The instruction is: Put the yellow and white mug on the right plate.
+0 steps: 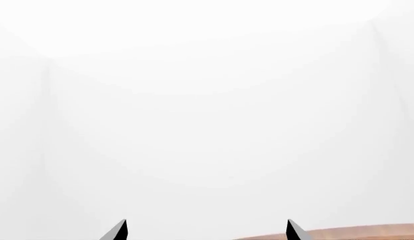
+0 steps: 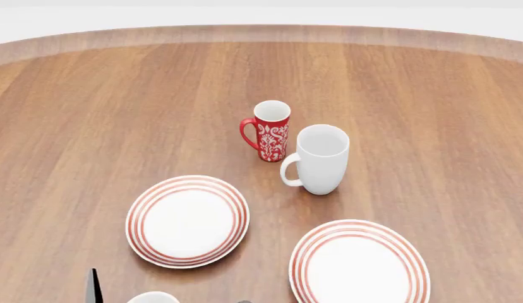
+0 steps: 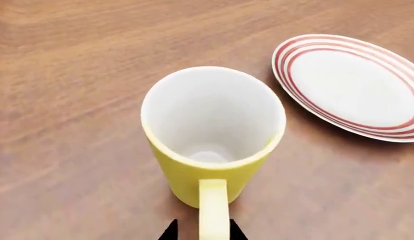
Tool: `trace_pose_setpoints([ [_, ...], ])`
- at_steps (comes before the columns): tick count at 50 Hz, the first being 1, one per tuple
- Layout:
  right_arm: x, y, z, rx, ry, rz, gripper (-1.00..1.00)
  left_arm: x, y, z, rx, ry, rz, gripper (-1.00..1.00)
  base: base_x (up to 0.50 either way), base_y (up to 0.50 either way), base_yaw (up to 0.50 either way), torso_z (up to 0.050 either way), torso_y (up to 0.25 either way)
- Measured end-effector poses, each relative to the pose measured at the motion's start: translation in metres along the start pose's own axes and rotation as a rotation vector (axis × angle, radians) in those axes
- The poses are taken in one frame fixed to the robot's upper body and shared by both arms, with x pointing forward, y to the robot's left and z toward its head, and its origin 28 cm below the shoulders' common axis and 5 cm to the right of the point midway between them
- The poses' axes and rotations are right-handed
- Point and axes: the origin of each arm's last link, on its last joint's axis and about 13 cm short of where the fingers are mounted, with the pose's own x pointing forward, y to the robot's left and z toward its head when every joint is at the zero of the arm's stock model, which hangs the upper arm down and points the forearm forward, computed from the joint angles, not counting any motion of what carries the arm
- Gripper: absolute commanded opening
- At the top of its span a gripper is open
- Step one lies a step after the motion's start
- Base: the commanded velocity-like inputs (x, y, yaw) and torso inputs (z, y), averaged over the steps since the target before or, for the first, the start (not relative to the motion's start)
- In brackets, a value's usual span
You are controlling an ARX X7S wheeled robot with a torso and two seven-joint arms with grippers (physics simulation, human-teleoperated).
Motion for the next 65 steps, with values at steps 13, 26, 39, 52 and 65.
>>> trace_pose_setpoints([
  [13, 0.000, -0.003, -0.002, 0.008, -0.006, -0.020, -1.00, 0.000, 0.000, -0.001, 0.001, 0.008, 0.000, 1.00, 0.00, 0.00, 0.00, 0.000, 0.000],
  [26, -0.012, -0.022, 0.017, -0.044, -0.019, -0.072, -1.00, 0.001, 0.000, -0.001, 0.002, 0.018, 0.006, 1.00, 0.00, 0.00, 0.00, 0.000, 0.000],
  [39, -0.052, -0.056, 0.060, -0.152, -0.063, -0.078, -1.00, 0.000, 0.000, -0.002, -0.001, 0.026, 0.002, 1.00, 0.00, 0.00, 0.00, 0.000, 0.000],
  [52, -0.115, -0.083, 0.111, -0.213, -0.070, -0.071, -1.00, -0.002, -0.001, -0.003, -0.007, 0.035, -0.008, 1.00, 0.00, 0.00, 0.00, 0.000, 0.000],
  [65, -0.168, -0.115, 0.150, -0.241, -0.124, -0.236, -1.00, -0.003, -0.003, -0.004, -0.012, 0.043, -0.017, 1.00, 0.00, 0.00, 0.00, 0.000, 0.000],
])
